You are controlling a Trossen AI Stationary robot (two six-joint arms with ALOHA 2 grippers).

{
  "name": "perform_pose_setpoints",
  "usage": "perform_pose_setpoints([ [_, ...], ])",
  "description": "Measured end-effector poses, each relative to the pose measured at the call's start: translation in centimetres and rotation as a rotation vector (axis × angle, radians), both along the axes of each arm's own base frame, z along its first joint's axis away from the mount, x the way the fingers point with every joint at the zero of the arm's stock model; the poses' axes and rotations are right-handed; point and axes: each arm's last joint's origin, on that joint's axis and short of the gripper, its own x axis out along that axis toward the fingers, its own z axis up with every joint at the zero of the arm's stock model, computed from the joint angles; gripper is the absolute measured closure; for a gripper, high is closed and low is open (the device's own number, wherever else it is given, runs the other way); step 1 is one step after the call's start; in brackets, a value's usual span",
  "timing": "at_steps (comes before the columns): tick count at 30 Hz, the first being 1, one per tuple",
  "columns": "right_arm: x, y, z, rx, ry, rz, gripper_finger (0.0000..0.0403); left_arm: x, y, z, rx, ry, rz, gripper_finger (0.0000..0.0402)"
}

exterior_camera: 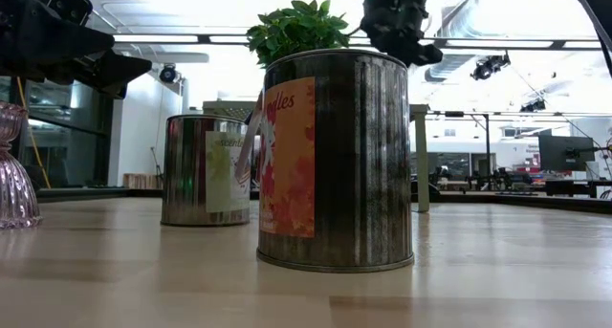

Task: Pick & Place candle stick holders
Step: Put the top right scented candle on the shelf

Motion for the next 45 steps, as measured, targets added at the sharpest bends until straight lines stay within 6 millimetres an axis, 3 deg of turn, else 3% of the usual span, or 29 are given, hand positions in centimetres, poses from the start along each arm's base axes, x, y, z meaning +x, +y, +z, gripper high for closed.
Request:
perform_pose_setpoints([
  [12, 0.0, -1.5, -0.1, 0.002, -0.107, -0.064, 0.0403, 0.0, 0.0, 0.0, 0.0, 0.0, 0.0, 0.0114],
  [45, 0.4, -2.6, -1.3, 0.0, -0.065, -0.079, 0.0403, 0.0, 0.0, 0.0, 0.0, 0.0, 0.0, 0.0114],
])
